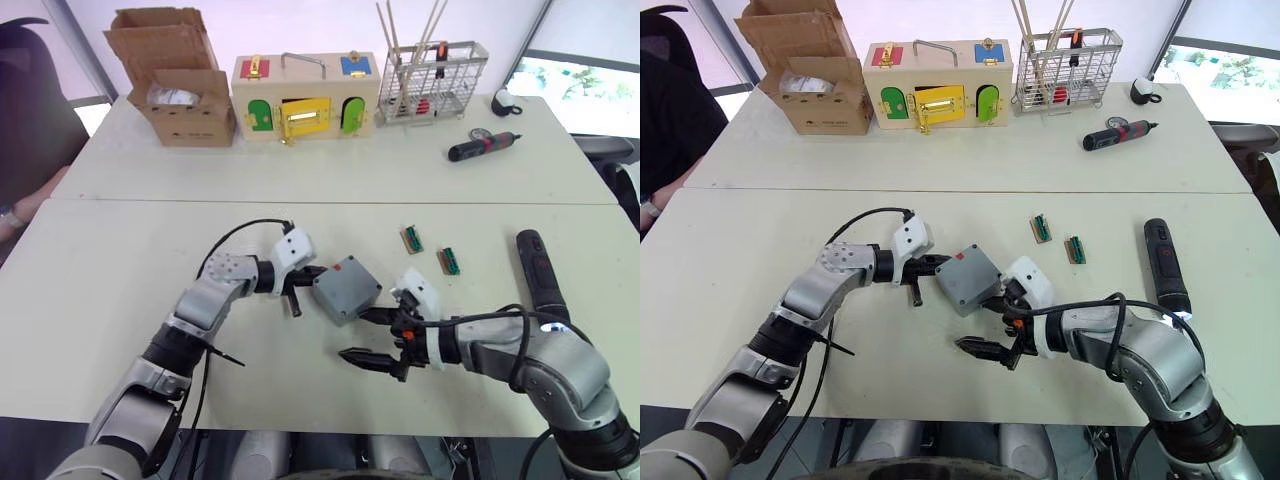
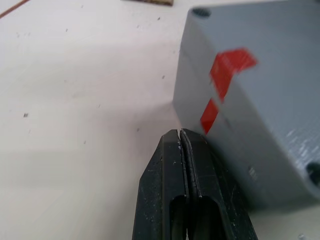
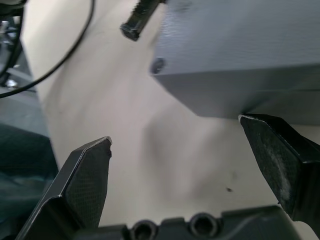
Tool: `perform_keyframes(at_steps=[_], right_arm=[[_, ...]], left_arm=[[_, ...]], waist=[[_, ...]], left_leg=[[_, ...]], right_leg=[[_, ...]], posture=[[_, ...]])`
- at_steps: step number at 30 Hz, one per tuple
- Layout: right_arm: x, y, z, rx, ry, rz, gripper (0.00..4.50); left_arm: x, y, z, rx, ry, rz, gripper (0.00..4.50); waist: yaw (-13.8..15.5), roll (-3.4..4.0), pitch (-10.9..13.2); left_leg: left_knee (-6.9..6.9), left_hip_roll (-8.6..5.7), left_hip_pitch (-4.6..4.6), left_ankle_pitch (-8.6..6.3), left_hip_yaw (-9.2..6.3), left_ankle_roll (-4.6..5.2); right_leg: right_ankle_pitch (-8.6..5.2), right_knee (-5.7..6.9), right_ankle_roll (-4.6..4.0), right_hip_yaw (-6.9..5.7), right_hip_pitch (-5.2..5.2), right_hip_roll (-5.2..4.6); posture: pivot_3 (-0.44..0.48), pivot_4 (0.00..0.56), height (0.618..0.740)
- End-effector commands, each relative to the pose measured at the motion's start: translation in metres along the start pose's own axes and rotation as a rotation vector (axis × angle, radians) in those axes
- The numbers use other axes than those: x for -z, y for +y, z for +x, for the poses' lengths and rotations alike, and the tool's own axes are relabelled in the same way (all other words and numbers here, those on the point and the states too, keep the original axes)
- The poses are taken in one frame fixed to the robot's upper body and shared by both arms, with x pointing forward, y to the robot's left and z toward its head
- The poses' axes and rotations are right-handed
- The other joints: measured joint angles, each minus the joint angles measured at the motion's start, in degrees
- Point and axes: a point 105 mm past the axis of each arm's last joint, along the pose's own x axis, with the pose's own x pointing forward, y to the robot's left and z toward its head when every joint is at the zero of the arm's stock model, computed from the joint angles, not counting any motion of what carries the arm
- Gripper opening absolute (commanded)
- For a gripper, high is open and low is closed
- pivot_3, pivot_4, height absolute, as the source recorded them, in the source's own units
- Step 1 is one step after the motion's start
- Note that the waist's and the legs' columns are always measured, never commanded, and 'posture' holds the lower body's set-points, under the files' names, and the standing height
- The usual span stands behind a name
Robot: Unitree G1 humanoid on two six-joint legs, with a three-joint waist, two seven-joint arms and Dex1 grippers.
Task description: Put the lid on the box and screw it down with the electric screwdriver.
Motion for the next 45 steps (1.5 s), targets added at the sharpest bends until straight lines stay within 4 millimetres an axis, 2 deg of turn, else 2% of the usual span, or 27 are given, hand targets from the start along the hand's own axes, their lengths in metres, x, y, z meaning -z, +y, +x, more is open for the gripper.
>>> perform_keyframes(at_steps=[1, 4, 8, 11, 16, 23, 32, 42, 45], right_arm=[[-0.01, -0.014, -0.024, 0.093, -0.013, -0.064, 4.49], [-0.011, -0.028, -0.034, 0.148, 0.028, -0.115, 4.49], [-0.014, -0.043, -0.032, 0.163, 0.055, -0.177, 4.49], [-0.018, -0.045, -0.023, 0.124, 0.04, -0.196, 4.49], [-0.024, -0.037, -0.008, 0.031, 0.033, -0.233, 4.49], [-0.019, -0.02, -0.001, -0.052, 0.048, -0.223, 4.49], [-0.013, -0.006, 0.0, -0.068, 0.041, -0.18, 4.49], [-0.01, -0.003, 0.001, -0.071, 0.069, -0.187, 4.49], [-0.008, -0.011, -0.002, -0.015, 0.079, -0.201, 4.49]], left_arm=[[0.005, 0.01, -0.022, -0.06, 0.02, 0.019, 0.0], [0.014, 0.004, -0.036, -0.05, 0.059, 0.007, 0.0], [0.02, -0.017, -0.045, 0.009, 0.099, 0.007, 0.0], [0.019, -0.035, -0.043, 0.07, 0.092, -0.023, 0.0], [0.014, -0.044, -0.034, 0.076, 0.073, -0.04, 0.0], [0.012, -0.026, -0.022, -0.021, 0.068, 0.017, 0.0], [0.013, -0.025, -0.019, 0.001, 0.059, 0.025, 0.0], [0.012, -0.021, -0.015, -0.013, 0.039, 0.022, 0.0], [0.014, -0.023, -0.022, -0.007, 0.043, -0.016, 0.0]], waist=[[-0.05, 0.0, 0.0], [-0.24, 0.0, 0.0], [-0.72, 0.02, -0.01], [-0.58, 0.02, -0.01], [0.15, 0.02, -0.01], [0.13, 0.02, -0.01], [0.11, 0.02, -0.02], [0.1, 0.01, -0.02], [0.1, 0.01, -0.02]], left_leg=[[0.0, 0.0, 0.0, 0.0, 0.0, 0.01], [-0.02, 0.03, 0.02, -0.01, -0.01, 0.01], [-0.09, 0.05, 0.04, -0.01, -0.02, 0.01], [-0.08, 0.05, 0.04, -0.01, -0.02, 0.01], [-0.02, 0.03, 0.01, -0.01, -0.02, 0.01], [0.01, 0.02, 0.0, 0.0, -0.03, 0.0], [0.02, 0.02, 0.01, 0.0, -0.05, 0.0], [0.03, 0.02, 0.02, 0.0, -0.05, 0.0], [0.03, 0.02, 0.02, 0.0, -0.06, 0.0]], right_leg=[[0.0, 0.0, 0.0, 0.0, 0.0, 0.0], [0.0, 0.0, 0.0, 0.01, 0.01, 0.02], [0.0, 0.0, 0.0, 0.02, 0.01, 0.02], [0.0, -0.01, 0.0, 0.01, 0.01, 0.01], [0.0, -0.01, 0.0, 0.01, 0.03, -0.01], [0.0, -0.01, 0.0, 0.0, 0.03, -0.02], [0.0, 0.0, -0.01, 0.0, 0.04, -0.02], [0.0, 0.0, 0.0, -0.02, 0.07, -0.02], [0.0, 0.0, 0.0, -0.02, 0.07, -0.02]], posture=[[0.0, 0.15, 0.74], [0.0, 0.15, 0.74], [0.0, 0.15, 0.74], [0.0, 0.15, 0.74], [0.0, 0.15, 0.74], [0.0, 0.15, 0.74], [0.0, 0.15, 0.74], [0.0, 0.15, 0.74], [0.0, 0.15, 0.74]])
